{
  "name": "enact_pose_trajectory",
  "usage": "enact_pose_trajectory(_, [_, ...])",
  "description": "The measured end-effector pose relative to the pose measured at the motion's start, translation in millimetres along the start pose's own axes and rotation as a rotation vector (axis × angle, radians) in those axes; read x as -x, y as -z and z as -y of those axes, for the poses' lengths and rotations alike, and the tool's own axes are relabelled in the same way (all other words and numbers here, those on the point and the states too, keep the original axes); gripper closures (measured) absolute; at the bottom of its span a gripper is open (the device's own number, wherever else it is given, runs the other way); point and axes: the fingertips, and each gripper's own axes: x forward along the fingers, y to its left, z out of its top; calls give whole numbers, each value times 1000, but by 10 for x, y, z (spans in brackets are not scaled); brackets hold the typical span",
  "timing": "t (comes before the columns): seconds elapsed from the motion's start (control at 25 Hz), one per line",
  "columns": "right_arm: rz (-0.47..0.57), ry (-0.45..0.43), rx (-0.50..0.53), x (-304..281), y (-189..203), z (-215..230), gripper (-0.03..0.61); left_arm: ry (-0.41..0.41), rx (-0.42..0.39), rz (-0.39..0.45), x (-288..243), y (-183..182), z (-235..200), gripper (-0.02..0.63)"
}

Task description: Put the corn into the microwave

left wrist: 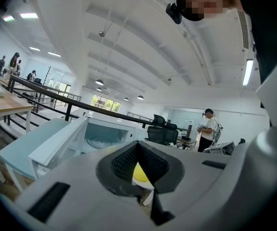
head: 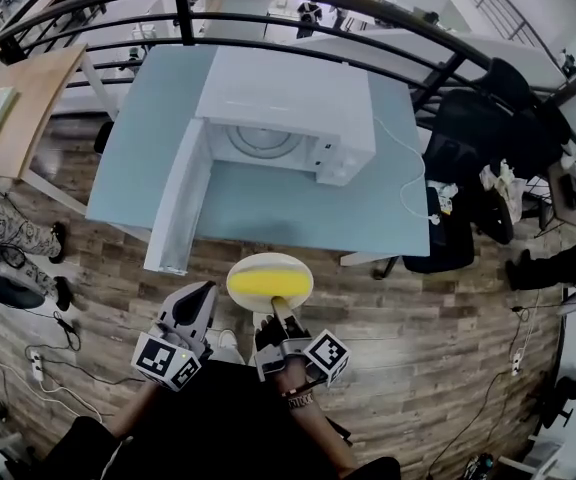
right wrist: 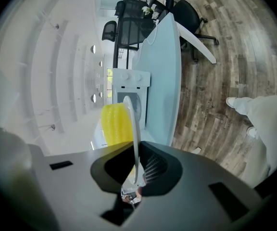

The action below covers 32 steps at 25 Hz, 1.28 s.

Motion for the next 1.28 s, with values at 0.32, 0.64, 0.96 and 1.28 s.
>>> enact_pose_trajectory(0.32, [-29, -6, 10, -346, -287, -174, 552, -32, 1, 23, -369, -171, -127, 612])
enact_pose_trajectory(0.64, [-84, -30, 9, -700, -553, -320, 552, -96, 8, 37, -676, -302, -196, 612])
enact_pose_trajectory(0.96, [-146, -55, 29, -1016, -837, -494, 552, -179, -5, 63, -985, -432, -219, 612])
enact_pose_trajectory(1.28, [-198, -34, 39, -1262, -1041, -590, 552, -232, -15, 98, -1254, -497, -161, 612])
